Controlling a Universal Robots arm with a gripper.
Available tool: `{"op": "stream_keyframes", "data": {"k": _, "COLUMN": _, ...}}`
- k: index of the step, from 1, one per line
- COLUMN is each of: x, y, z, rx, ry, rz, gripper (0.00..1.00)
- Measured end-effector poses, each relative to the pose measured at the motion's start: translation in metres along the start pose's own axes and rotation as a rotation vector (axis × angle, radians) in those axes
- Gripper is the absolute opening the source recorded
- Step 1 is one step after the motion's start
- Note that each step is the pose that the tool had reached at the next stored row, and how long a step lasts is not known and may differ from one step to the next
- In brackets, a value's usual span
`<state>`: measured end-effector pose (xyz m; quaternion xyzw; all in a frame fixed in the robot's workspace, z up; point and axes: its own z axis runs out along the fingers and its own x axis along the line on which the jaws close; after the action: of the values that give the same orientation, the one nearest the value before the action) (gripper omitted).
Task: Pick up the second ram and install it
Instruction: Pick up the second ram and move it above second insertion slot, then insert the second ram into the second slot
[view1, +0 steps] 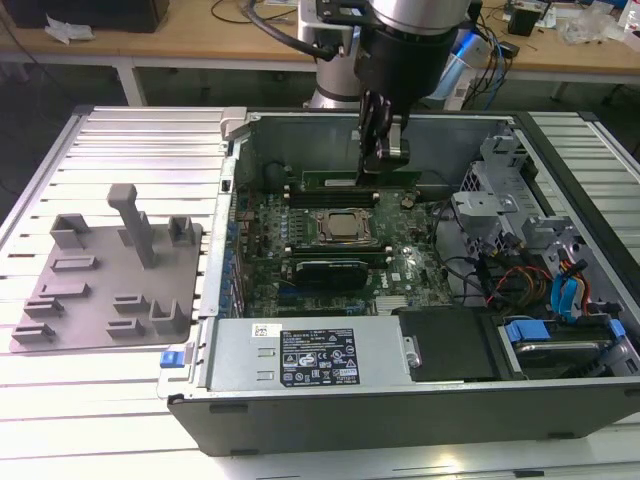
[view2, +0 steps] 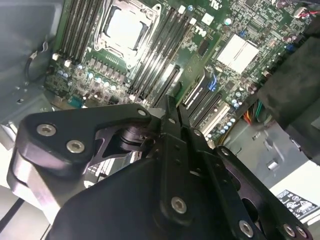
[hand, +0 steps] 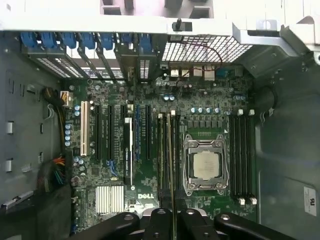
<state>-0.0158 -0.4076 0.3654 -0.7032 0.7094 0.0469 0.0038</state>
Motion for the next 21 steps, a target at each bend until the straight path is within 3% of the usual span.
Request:
{"op": "stream_keyframes", "data": {"k": 8, "x": 0.0012, "y": -0.0075, "z": 0.0177, "rx": -0.0015, "ry": -0.0002, "rz": 0.0, "gripper": 0.11}}
{"op": "stream_keyframes", "data": {"k": 21, "x": 0.0013, "y": -0.0078, "z": 0.0194, "rx": -0.0015, "ry": -0.0002, "rz": 0.0, "gripper": 0.11}}
